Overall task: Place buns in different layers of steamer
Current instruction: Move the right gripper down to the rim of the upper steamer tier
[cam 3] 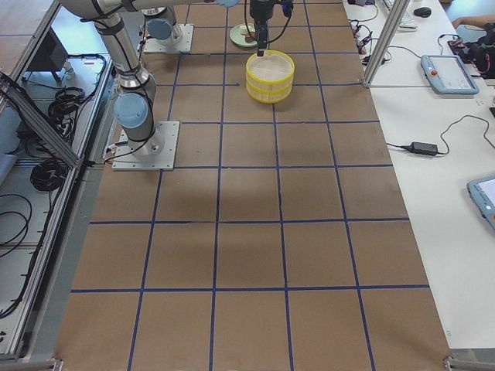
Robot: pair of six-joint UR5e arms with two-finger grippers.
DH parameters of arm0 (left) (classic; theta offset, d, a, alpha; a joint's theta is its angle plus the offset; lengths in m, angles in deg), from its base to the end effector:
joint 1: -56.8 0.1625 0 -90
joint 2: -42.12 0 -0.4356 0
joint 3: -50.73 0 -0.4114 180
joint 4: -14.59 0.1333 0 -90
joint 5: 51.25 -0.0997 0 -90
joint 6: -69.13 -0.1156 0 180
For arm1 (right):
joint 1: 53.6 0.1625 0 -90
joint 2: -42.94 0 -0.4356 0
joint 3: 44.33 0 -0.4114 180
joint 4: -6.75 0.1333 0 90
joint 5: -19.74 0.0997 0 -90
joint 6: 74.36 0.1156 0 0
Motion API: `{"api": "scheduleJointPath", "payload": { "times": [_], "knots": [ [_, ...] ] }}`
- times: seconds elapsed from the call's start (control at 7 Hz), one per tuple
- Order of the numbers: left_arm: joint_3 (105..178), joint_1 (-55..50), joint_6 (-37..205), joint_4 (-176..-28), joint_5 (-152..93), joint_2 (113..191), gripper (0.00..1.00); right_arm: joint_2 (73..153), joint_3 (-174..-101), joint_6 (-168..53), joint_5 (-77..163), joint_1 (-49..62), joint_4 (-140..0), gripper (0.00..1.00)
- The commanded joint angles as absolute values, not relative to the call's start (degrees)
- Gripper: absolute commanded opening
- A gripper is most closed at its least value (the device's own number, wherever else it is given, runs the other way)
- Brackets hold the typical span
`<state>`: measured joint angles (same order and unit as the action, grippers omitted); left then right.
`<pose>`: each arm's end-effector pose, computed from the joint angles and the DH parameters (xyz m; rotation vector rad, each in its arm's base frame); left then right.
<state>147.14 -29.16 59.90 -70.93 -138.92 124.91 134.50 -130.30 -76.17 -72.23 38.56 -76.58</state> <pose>-0.1048 -0.4752 0.4946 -0.1436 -3.1050 0.1497 0.1479 -0.4899 0.5206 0.1081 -3.1051 -0.0291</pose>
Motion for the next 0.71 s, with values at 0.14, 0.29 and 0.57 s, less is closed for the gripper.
{"api": "scheduleJointPath", "payload": {
  "times": [0.14,0.29,0.57],
  "knots": [
    [147.06,-29.07,59.11,-70.93,-139.31,124.83,1.0,134.52,-131.7,-75.86,-72.28,38.6,-76.75,1.0],
    [147.06,-28.63,56.15,-71.37,-140.36,124.39,1.0,134.35,-132.48,-73.94,-70.98,38.86,-76.49,1.0],
    [147.67,-25.4,52.62,-73.2,-148.84,124.03,1.0,126.4,-133.89,-68.84,-68.94,41.65,-85.82,1.0]
  ]
}}
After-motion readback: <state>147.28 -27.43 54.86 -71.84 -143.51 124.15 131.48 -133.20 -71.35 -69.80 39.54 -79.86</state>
